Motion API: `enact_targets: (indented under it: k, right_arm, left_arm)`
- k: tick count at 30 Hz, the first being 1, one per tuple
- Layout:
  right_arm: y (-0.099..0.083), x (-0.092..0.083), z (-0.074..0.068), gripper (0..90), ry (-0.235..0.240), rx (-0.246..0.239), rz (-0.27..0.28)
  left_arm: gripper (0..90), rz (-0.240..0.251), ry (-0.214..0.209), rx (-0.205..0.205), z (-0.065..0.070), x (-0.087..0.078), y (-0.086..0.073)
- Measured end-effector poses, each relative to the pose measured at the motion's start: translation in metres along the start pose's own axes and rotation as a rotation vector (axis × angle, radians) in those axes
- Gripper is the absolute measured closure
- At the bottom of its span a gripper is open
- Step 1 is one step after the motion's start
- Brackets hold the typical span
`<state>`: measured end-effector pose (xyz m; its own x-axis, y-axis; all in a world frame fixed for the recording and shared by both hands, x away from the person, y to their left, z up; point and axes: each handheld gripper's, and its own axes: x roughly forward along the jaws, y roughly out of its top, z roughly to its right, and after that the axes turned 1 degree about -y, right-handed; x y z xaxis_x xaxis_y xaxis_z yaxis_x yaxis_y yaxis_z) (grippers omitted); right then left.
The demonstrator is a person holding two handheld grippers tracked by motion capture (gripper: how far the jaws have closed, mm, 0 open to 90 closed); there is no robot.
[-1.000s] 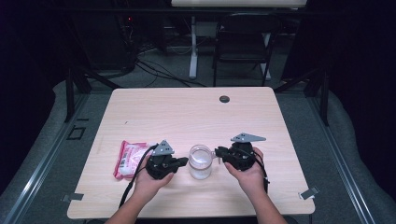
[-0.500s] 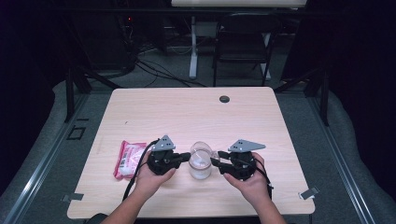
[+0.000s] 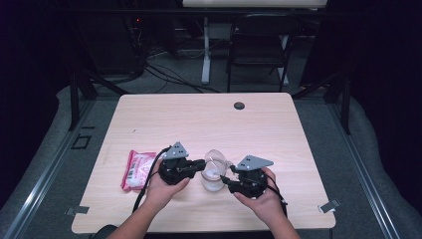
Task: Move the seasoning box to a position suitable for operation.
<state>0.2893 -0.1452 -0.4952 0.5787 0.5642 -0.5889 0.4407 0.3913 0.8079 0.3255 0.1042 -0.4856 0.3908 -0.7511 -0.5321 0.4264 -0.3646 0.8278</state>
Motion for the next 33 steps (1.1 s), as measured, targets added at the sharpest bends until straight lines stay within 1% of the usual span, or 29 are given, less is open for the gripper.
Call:
enact_targets:
  k: [3, 6, 9, 10, 11, 13, 15, 16, 18, 19, 21, 22, 25, 32, 33]
  right_arm:
    - [0.000, 0.002, -0.001, 51.9, -0.009, -0.004, -0.009]
    - [-0.001, 0.004, -0.002, 53.1, -0.016, 0.001, -0.001]
    - [-0.001, 0.003, -0.001, 53.3, -0.015, 0.002, -0.001]
    - [-0.001, 0.003, -0.001, 53.3, -0.017, 0.002, 0.001]
    - [-0.001, 0.003, -0.001, 53.5, -0.017, 0.001, 0.001]
    - [-0.001, 0.003, -0.002, 53.6, -0.018, 0.002, 0.000]
    - [-0.001, 0.003, -0.002, 53.7, -0.019, 0.001, 0.001]
    - [-0.001, 0.003, -0.002, 53.7, -0.019, 0.003, 0.004]
    - [-0.001, 0.002, -0.001, 53.7, -0.017, -0.002, 0.002]
    - [-0.001, 0.002, -0.001, 53.7, -0.016, -0.002, 0.003]
    - [-0.001, 0.002, -0.001, 53.6, -0.016, 0.002, 0.006]
    - [-0.001, 0.002, -0.001, 53.7, -0.016, 0.002, 0.007]
    - [-0.001, 0.002, -0.001, 53.6, -0.014, 0.003, 0.009]
    - [-0.001, 0.001, 0.000, 53.7, -0.015, 0.011, 0.013]
    - [-0.001, 0.001, 0.001, 53.7, -0.015, 0.011, 0.015]
  left_arm:
    - [81.7, 0.000, 0.000, 0.001, 0.000, 0.000, 0.000]
    - [80.6, 0.003, 0.006, 0.000, -0.001, 0.001, 0.000]
    - [77.4, -0.002, 0.016, 0.000, -0.002, 0.003, -0.002]
    - [76.0, -0.006, 0.021, -0.001, -0.002, 0.004, -0.002]
    - [74.1, -0.014, 0.029, 0.006, -0.002, 0.004, -0.002]
    - [71.7, -0.028, 0.056, 0.010, -0.002, 0.007, -0.004]
    - [69.9, -0.026, 0.060, 0.007, -0.003, 0.009, -0.005]
    - [68.5, -0.033, 0.068, -0.005, -0.003, 0.011, -0.007]
    - [66.8, -0.046, 0.072, -0.009, -0.005, 0.014, -0.009]
    - [66.0, -0.045, 0.076, -0.014, -0.004, 0.015, -0.010]
    - [64.8, -0.050, 0.091, -0.007, -0.005, 0.018, -0.011]
    - [64.7, -0.050, 0.098, -0.011, -0.004, 0.020, -0.012]
    - [64.5, -0.063, 0.097, -0.011, -0.004, 0.023, -0.014]
    - [64.9, -0.063, 0.095, -0.008, -0.004, 0.023, -0.014]
    - [64.9, -0.057, 0.099, -0.008, -0.004, 0.023, -0.015]
